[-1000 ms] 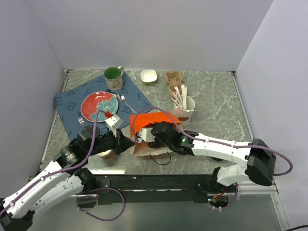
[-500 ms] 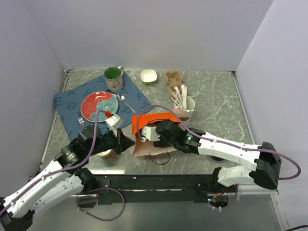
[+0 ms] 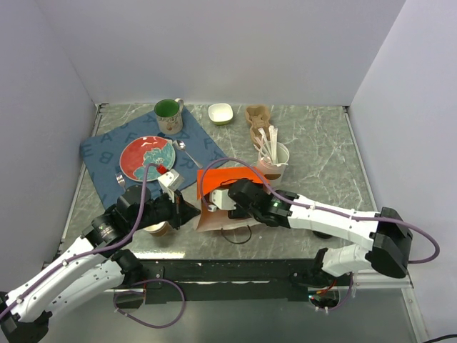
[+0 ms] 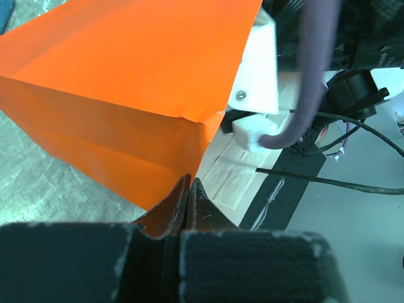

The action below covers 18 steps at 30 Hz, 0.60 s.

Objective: Pack the takeout coffee

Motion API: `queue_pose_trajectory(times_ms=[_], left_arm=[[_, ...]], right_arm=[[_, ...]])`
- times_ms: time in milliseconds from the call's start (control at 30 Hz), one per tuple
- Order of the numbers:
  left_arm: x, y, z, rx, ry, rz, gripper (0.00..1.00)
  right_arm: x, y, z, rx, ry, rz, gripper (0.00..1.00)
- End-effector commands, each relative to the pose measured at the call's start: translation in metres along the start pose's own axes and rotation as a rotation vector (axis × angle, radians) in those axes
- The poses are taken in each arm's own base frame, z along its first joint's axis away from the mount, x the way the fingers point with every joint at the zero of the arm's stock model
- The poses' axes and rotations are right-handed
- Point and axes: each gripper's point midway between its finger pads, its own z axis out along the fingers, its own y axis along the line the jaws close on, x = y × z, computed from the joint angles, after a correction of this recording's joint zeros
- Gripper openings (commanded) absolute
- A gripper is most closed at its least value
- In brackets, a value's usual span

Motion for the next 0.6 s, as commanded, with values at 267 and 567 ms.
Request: queue_pose_trajectory(times_ms=[267,567], left_arm=[[-0.021,-0.012,-0.006,0.036,-0.065,0.013,0.01],[-0.02,-0.013,-0.009,0.038,-0.079,-0.003,0.01]], right_arm=[[-0.012,-0.028,0.006,0.11,0.01,0.059,0.47],[-0.021,-0.024,0.019,0.097,0.007,0.087,0.47]])
